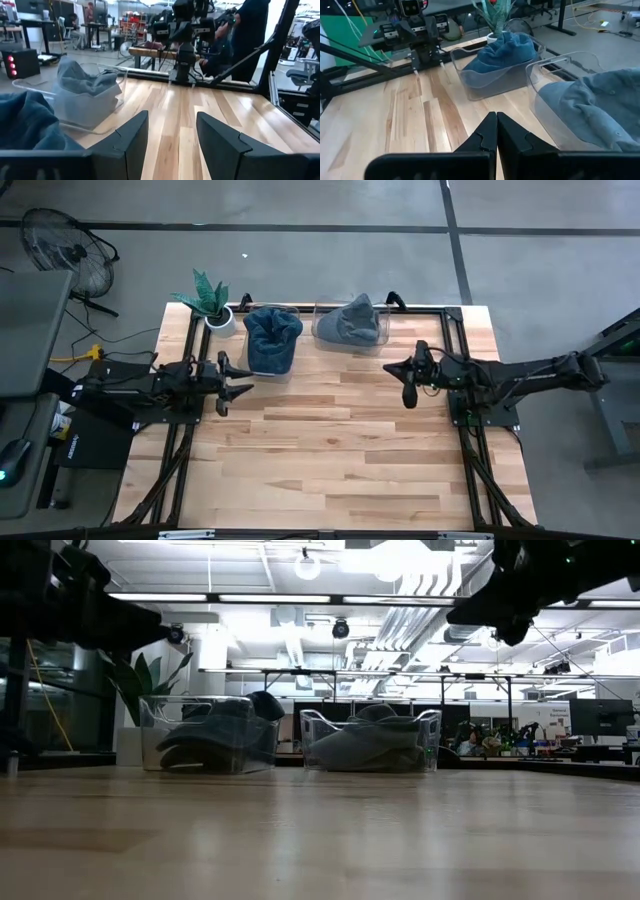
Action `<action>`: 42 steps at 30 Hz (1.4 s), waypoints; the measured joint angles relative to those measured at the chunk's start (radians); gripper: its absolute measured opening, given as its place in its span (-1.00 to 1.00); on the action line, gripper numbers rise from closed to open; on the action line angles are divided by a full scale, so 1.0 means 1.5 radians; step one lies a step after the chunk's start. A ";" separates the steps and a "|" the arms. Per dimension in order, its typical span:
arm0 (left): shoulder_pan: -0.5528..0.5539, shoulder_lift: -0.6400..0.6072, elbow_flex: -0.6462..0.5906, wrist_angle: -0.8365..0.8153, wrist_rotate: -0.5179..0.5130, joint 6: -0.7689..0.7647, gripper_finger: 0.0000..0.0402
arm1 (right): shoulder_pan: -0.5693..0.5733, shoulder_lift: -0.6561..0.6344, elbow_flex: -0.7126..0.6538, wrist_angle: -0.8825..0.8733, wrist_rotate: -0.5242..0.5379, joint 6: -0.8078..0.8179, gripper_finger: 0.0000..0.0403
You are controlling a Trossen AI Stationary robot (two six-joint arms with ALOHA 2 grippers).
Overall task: Pick & Place hat
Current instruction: Return to Home Position
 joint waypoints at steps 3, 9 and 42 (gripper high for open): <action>0.000 0.000 0.000 0.002 0.002 0.005 -0.18 | 0.015 -0.004 -0.014 0.024 0.019 -0.001 -1.00; 0.000 0.001 -0.001 0.000 0.004 0.005 -0.18 | 0.045 -0.001 -0.060 0.132 0.028 -0.022 -1.00; 0.000 0.001 -0.002 0.000 0.005 0.013 -0.18 | 0.068 -0.164 -0.266 0.397 0.002 -0.088 -1.00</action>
